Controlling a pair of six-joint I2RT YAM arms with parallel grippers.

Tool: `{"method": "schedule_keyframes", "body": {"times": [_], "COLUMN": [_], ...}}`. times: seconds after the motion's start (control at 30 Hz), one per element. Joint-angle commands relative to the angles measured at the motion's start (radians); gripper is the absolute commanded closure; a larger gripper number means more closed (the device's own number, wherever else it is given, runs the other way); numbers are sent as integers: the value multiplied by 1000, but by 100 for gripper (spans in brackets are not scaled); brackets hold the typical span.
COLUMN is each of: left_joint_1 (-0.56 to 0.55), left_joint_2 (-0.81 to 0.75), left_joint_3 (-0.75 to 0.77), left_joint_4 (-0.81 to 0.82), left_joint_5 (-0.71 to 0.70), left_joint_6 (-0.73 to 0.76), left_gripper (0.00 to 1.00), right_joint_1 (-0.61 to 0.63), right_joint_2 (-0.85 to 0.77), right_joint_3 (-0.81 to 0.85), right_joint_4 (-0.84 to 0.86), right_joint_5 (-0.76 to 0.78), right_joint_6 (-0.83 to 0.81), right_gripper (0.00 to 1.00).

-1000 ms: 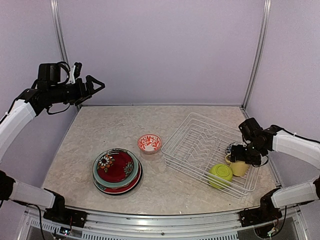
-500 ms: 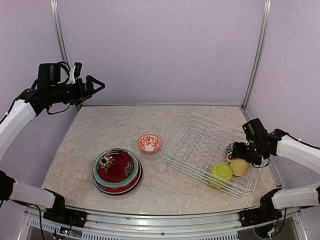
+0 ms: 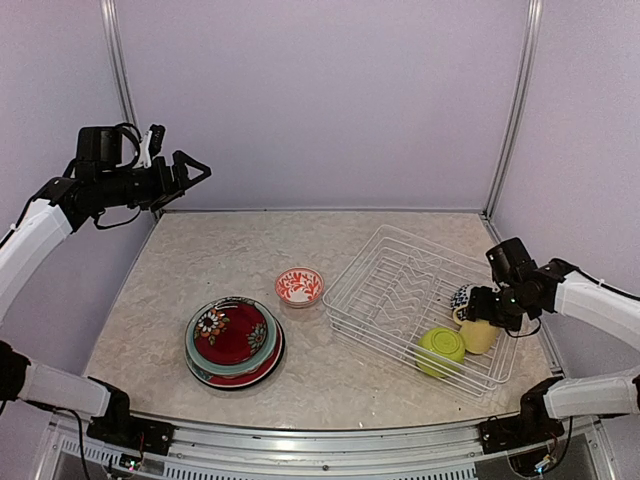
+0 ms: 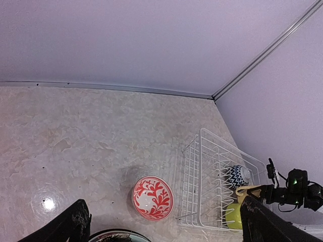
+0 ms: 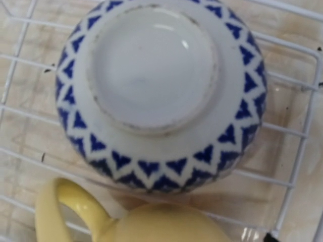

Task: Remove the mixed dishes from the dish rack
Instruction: Grab the cup from the dish rack, then pass from the right arm to the left

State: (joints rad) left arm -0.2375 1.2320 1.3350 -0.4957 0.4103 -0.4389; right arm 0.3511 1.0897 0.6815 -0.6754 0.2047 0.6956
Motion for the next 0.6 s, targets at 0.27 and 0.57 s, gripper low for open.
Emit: {"method": "schedule_keyframes", "body": {"times": [0.27,0.57], "left_joint_1": [-8,-11], "left_joint_2": [6,30], "left_joint_3": [16,15], "left_joint_4": [1,12], "left_joint_5": [13,66], "left_joint_6": [8,-18], "left_gripper": [1,1], "right_joint_1": [-9,-9], "right_joint_2": [-189,-251], "right_joint_3": [52,51], "right_joint_4": [57,289], "right_joint_5": [-38,-163], "right_joint_6": [8,92], "right_gripper": [100,100]}}
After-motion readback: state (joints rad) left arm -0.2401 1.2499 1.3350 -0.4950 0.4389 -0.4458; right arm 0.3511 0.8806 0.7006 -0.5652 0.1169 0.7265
